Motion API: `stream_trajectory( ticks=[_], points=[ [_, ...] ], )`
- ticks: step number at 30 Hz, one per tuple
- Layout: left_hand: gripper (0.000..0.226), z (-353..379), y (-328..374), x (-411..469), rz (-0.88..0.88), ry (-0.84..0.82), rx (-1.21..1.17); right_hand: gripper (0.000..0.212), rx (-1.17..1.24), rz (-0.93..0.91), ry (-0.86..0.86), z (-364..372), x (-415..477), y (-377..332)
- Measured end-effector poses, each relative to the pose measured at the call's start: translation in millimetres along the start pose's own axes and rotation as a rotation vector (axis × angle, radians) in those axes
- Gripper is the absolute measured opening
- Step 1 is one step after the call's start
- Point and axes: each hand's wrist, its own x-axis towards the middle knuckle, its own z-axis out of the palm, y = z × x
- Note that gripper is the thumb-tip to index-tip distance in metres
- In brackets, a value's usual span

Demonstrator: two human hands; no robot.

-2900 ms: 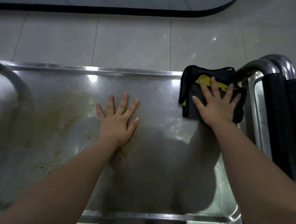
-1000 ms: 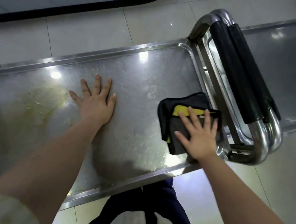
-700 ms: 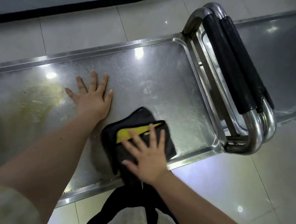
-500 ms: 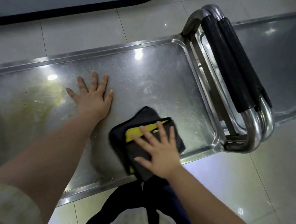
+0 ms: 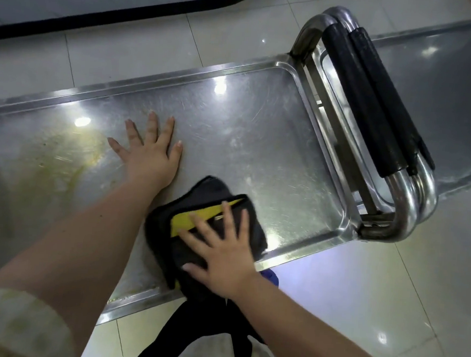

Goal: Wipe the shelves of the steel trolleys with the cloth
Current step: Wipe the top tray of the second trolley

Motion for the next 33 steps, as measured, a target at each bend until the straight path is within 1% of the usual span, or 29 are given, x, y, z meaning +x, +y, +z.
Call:
stream_trajectory(
  ticks=[2,5,8,11,13,15,16,17,20,21,22,24,26,27,30,33],
  points=[
    [0.060,0.1,-0.7,0.3,0.011,0.006,-0.008,0.066,0.008,-0.066,0.011,2.5,8.4,-11.0],
    [0.060,-0.5,-0.5,1.1,0.013,0.003,-0.014,0.068,0.021,-0.038,0.080,1.3,-0.5,24.6],
    [0.061,-1.1,-0.6,-0.8,0.016,-0.007,-0.006,0.068,-0.004,0.137,0.109,-0.3,-26.2,89.1],
    [0.062,-2.1,0.1,-1.5,0.015,-0.020,0.006,0.068,-0.031,0.317,0.064,-2.4,-50.8,148.7],
    [0.063,-2.4,1.0,-1.2,0.010,-0.026,0.018,0.069,-0.029,0.423,0.030,-4.2,-54.4,159.0],
    [0.063,-2.1,1.2,-1.4,0.004,-0.033,0.024,0.070,-0.034,0.493,0.029,-5.7,-43.6,138.5],
    [0.062,-1.9,1.4,-1.7,0.000,-0.034,0.026,0.070,-0.033,0.486,0.030,-7.0,-34.4,119.3],
    [0.062,-1.9,1.7,-2.1,-0.002,-0.032,0.029,0.071,-0.025,0.434,0.027,-8.8,-23.6,95.6],
    [0.061,-3.9,2.2,-2.9,0.006,-0.031,0.011,0.068,-0.008,0.107,0.040,-4.8,7.0,14.5],
    [0.061,-4.7,1.5,-3.2,0.013,-0.032,0.003,0.067,0.003,0.028,0.038,-2.7,14.9,-7.6],
    [0.061,-5.3,0.8,-3.4,0.020,-0.032,-0.001,0.067,0.018,-0.019,0.030,-1.4,21.0,-21.7],
    [0.061,-6.0,-0.3,-4.1,0.029,-0.034,-0.007,0.066,0.039,-0.061,0.047,0.3,25.6,-23.6],
    [0.061,-6.6,1.0,-3.9,0.024,-0.035,-0.007,0.066,0.029,-0.062,0.092,-1.2,17.0,2.6],
    [0.061,-6.8,1.6,-4.1,0.018,-0.040,-0.004,0.066,0.019,-0.024,0.113,-1.6,8.8,23.2],
    [0.062,-7.4,2.1,-3.8,0.011,-0.059,0.010,0.067,-0.033,0.208,0.131,-2.1,-23.0,103.2],
    [0.062,-8.8,1.8,-3.3,0.011,-0.088,0.010,0.068,-0.041,0.366,0.057,-7.3,-47.0,162.0]
  ],
)
